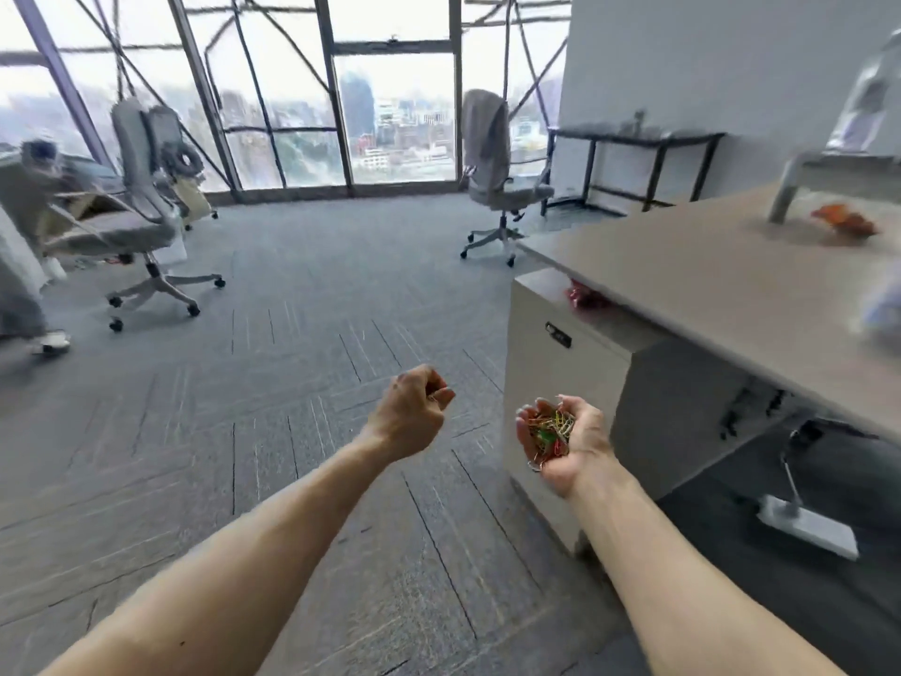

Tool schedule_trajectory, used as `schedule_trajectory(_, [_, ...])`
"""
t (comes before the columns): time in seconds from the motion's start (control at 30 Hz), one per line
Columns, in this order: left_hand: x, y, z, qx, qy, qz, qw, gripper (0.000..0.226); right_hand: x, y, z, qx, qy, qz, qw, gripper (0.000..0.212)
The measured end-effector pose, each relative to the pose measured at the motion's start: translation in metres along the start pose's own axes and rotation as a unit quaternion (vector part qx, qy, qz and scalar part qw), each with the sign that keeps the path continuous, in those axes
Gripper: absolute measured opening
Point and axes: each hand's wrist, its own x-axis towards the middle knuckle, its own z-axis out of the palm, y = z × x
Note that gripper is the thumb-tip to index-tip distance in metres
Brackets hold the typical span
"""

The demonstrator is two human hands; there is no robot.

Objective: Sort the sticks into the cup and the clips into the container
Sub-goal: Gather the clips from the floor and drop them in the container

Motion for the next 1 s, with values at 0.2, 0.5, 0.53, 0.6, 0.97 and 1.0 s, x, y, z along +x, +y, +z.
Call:
schedule_trajectory(0.2, [-0.037,0.105,-0.026,0.006,-0.005,0.075,0.997,0.011,-0.111,-0.055,0.001,0.014,0.005,-0.098,0.995,0.03])
schedule_trajectory(0.5, [-0.101,0.211,-0.007,-0.011,-0.011,0.152,0.988,0.014,-0.236,-0.104,-0.046,0.071,0.023,-0.209,0.975,0.029])
schedule_trajectory(0.53, [-0.107,0.22,-0.003,-0.014,-0.015,0.162,0.987,0.015,-0.244,-0.109,-0.052,0.081,0.022,-0.218,0.972,0.029])
schedule_trajectory(0.6, [-0.114,0.237,0.005,-0.015,-0.021,0.175,0.984,0.015,-0.255,-0.121,-0.063,0.101,0.024,-0.234,0.967,0.029])
schedule_trajectory(0.97, [-0.053,0.328,0.056,-0.018,-0.05,0.221,0.974,0.01,-0.267,-0.23,-0.057,0.131,0.035,-0.273,0.952,0.027])
schedule_trajectory(1.0, [-0.042,0.336,0.062,-0.019,-0.048,0.223,0.973,0.01,-0.264,-0.244,-0.053,0.134,0.036,-0.273,0.952,0.027])
